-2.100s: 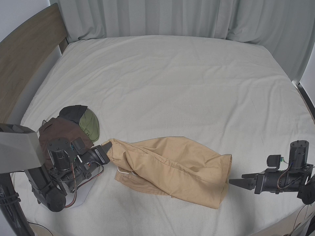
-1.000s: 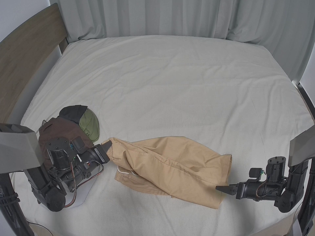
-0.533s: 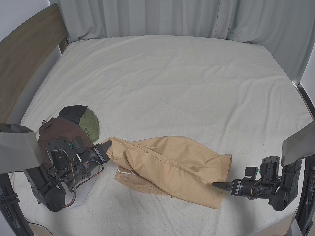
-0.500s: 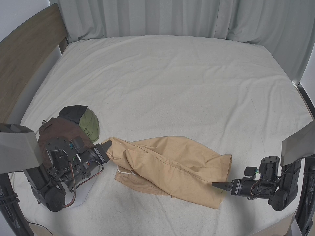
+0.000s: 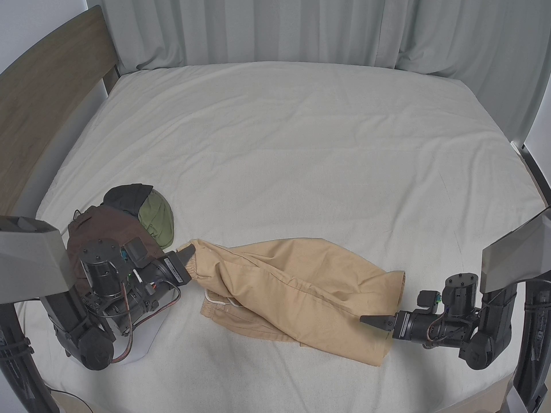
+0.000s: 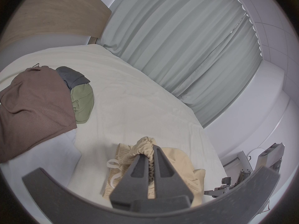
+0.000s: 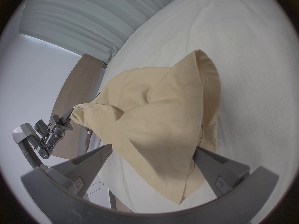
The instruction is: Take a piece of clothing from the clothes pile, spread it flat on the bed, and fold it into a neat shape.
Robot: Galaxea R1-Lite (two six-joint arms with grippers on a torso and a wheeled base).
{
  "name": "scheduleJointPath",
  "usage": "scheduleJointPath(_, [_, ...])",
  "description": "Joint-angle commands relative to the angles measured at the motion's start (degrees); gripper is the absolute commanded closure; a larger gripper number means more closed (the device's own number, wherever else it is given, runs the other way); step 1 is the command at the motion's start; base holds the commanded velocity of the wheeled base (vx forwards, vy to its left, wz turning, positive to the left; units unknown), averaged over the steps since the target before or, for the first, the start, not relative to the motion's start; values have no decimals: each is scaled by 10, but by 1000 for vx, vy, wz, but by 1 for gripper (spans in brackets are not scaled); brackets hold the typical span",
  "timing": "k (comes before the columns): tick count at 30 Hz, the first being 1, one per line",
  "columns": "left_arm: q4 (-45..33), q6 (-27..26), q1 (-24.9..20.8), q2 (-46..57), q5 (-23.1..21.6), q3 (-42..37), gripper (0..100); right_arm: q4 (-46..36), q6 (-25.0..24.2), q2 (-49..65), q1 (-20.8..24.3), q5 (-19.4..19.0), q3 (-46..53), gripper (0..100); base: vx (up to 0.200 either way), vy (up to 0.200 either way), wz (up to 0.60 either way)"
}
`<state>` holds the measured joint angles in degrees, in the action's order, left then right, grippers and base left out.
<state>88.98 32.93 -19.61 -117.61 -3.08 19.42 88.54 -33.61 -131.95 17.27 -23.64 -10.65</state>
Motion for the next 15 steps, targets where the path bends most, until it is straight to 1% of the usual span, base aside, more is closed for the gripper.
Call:
scheduleJointPath(1, [2, 0, 0, 0, 0, 0, 100, 1, -1, 3, 4, 0, -2, 0, 0, 0, 0])
scheduleJointPath(3, [2, 1, 0, -1, 0, 0, 100, 1, -1, 5, 3, 0, 2, 0, 0, 0, 0])
scheduleJointPath(4, [2, 1, 1, -1, 0, 0, 100, 1, -1, 6, 3, 0, 3, 100, 0, 0, 0])
scheduleJointPath(10, [1, 1, 1, -4, 0, 0, 100, 1, -1, 35, 0, -4, 20, 100, 0, 0, 0])
scheduleJointPath(15, [1, 1, 0, -7, 0, 0, 100, 0, 0, 84, 0, -25, 41, 100, 0, 0, 0])
